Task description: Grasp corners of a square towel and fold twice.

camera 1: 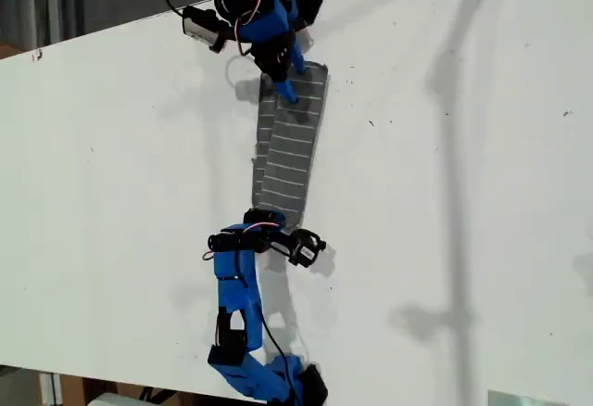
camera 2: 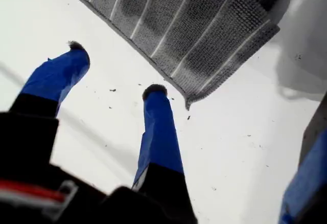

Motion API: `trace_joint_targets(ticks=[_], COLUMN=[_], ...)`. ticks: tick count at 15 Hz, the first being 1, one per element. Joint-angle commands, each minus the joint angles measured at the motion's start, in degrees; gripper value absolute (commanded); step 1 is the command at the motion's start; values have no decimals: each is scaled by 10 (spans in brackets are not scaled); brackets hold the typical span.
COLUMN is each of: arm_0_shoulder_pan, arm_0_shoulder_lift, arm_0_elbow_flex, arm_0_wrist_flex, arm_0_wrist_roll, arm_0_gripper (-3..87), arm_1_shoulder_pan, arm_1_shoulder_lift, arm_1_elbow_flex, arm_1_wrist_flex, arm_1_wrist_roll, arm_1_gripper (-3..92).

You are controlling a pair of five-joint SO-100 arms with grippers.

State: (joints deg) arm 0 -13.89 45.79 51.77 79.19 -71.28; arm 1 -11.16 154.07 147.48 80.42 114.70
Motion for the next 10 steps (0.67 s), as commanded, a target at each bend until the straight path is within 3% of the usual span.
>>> trace_joint_targets(ticks=[1, 10], arm_0_shoulder_pan=[-6, -21], arm_0_shoulder_lift=[6, 62], arm_0_elbow_flex=[-6, 119], arm_0_wrist_flex=[19, 47], arm_0_wrist_roll=[-11, -49], arm_0_gripper=[-1, -1], arm_1_shoulder_pan=[-2, -9], arm_1_shoulder_lift=[4, 5], arm_1_elbow_flex=[-25, -24], arm_1_wrist_flex=[-5, -4], arm_1_wrist_roll=[0, 3], arm_1_gripper=[262, 257])
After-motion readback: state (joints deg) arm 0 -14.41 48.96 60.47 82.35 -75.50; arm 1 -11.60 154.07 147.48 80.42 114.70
